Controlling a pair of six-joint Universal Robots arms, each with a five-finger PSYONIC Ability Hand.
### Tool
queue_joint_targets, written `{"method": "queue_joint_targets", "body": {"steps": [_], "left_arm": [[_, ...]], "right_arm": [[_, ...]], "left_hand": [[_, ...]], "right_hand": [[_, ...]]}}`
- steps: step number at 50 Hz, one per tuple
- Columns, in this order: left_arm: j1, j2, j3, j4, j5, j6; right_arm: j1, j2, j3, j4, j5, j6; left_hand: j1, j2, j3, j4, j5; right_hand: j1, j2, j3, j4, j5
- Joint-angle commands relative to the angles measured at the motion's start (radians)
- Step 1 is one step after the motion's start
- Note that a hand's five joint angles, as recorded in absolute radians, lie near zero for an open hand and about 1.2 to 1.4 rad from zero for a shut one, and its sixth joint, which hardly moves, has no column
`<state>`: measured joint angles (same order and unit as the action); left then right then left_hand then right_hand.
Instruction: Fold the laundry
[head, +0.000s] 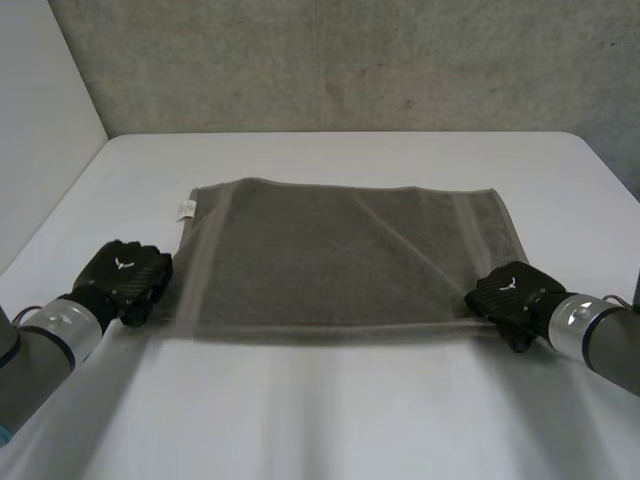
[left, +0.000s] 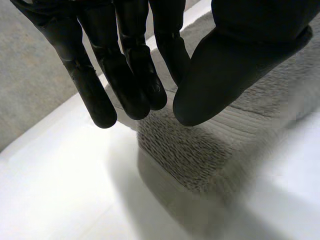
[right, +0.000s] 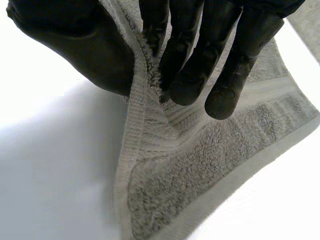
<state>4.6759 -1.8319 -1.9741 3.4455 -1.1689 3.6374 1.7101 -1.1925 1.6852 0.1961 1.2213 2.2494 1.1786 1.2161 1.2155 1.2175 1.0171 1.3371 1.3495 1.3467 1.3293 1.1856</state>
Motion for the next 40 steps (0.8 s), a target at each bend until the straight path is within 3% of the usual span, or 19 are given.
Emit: {"method": "queue_joint_targets", "body": {"steps": [1, 4, 5, 6, 7, 8, 25, 40], "left_arm": [[0.013, 0.066, -0.039, -0.094, 0.011, 0.004], [0.046, 0.074, -0.057, -0.075, 0.012, 0.004], [0.062, 0.074, -0.065, -0.059, 0.012, 0.004], [0.063, 0.074, -0.065, -0.058, 0.012, 0.004], [0.063, 0.063, -0.068, -0.045, 0.012, 0.006], [0.066, 0.06, -0.071, -0.037, 0.012, 0.007], [0.076, 0.034, -0.124, -0.029, 0.055, 0.01], [0.055, -0.061, -0.101, 0.09, 0.083, 0.009]], "right_arm": [[-0.014, -0.067, -0.007, 0.126, -0.022, -0.004], [-0.006, -0.067, -0.007, 0.121, -0.028, -0.004], [-0.004, -0.059, -0.004, 0.121, -0.028, -0.002], [-0.004, -0.059, -0.004, 0.121, -0.028, -0.002], [-0.003, -0.05, -0.001, 0.118, -0.028, -0.002], [-0.003, -0.05, -0.001, 0.118, -0.028, -0.002], [0.0, -0.01, 0.008, 0.075, -0.025, 0.004], [0.0, 0.014, 0.011, 0.063, -0.025, 0.004]], "left_hand": [[0.218, 0.18, 0.181, 0.179, 0.205], [0.218, 0.18, 0.181, 0.179, 0.205], [-0.012, -0.049, -0.048, -0.05, -0.025], [-0.014, -0.051, -0.051, -0.053, -0.027], [-0.502, -0.54, -0.539, -0.541, -0.515], [-0.713, -0.751, -0.75, -0.752, -0.726], [-0.713, -0.75, -0.749, -0.751, -0.726], [-0.522, -0.559, -0.559, -0.561, -0.535]], "right_hand": [[0.059, 0.047, 0.05, 0.067, 0.036], [0.059, 0.047, 0.05, 0.067, 0.036], [0.059, 0.047, 0.05, 0.067, 0.036], [0.059, 0.047, 0.05, 0.067, 0.036], [0.059, 0.047, 0.05, 0.067, 0.036], [0.059, 0.047, 0.05, 0.067, 0.036], [0.059, 0.047, 0.05, 0.067, 0.036], [0.059, 0.047, 0.05, 0.067, 0.036]]}}
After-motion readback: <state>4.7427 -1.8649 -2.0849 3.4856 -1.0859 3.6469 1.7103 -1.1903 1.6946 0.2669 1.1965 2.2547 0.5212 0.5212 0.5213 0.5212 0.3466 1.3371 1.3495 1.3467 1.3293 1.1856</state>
